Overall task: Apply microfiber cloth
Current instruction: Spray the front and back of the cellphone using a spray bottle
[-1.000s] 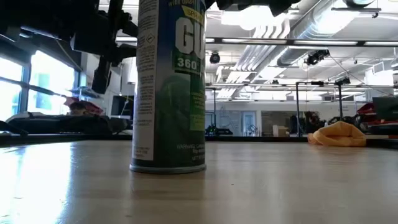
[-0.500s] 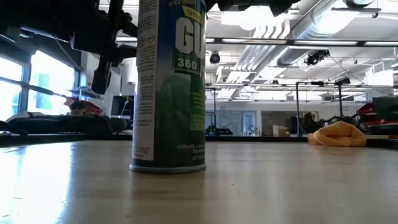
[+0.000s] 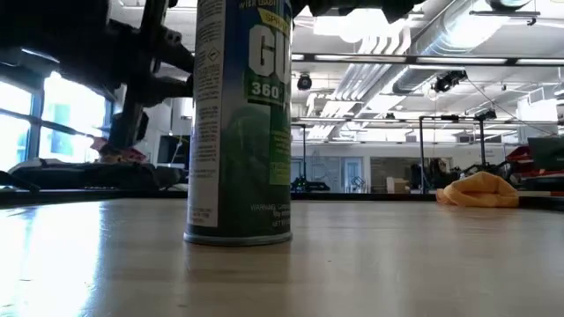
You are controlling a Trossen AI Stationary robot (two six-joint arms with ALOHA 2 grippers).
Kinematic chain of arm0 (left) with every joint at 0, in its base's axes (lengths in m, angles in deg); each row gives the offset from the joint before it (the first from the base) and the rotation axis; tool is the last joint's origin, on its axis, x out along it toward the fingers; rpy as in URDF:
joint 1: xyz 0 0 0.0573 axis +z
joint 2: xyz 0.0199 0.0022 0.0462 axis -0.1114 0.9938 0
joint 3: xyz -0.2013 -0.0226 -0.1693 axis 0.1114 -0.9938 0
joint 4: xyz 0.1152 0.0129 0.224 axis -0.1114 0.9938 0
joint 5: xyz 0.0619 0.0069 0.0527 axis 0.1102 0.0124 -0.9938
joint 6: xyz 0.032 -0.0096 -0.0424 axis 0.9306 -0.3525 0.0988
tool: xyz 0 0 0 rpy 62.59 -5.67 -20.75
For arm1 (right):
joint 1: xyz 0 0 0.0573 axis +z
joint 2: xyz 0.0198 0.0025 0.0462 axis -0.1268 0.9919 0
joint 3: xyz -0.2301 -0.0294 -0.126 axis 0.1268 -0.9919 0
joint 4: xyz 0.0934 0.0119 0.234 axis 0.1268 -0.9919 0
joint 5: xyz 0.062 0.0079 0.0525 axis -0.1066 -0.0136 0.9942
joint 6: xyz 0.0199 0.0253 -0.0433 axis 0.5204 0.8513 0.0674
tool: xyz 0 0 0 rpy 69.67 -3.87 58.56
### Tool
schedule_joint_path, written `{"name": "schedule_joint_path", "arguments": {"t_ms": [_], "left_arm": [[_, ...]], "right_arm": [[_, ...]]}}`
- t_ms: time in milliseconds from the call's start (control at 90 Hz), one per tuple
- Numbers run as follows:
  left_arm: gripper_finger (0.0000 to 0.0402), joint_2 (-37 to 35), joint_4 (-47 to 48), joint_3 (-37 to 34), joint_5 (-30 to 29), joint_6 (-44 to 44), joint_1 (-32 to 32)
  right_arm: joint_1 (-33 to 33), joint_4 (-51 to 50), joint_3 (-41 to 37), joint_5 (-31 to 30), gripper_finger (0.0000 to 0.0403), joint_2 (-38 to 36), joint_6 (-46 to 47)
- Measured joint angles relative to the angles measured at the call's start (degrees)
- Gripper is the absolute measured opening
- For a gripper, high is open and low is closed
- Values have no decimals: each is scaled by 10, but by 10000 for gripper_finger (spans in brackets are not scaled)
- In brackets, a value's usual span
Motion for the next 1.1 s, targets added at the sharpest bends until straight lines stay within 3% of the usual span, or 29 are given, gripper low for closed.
{"name": "schedule_joint_path", "arguments": {"t_ms": [189,433,622,856,1100], "left_arm": [[14,21,17,0,13,13,-3],[14,38,18,47,-15,106,11],[14,37,-10,68,-10,110,26],[14,30,-7,51,-87,70,24],[14,-6,-7,29,-130,40,-16]], "right_arm": [[0,0,0,-1,0,0,8],[0,0,0,-2,0,1,8],[2,1,-1,-4,0,1,10],[5,1,-1,-5,0,1,9],[4,2,-1,-5,0,1,6]]}}
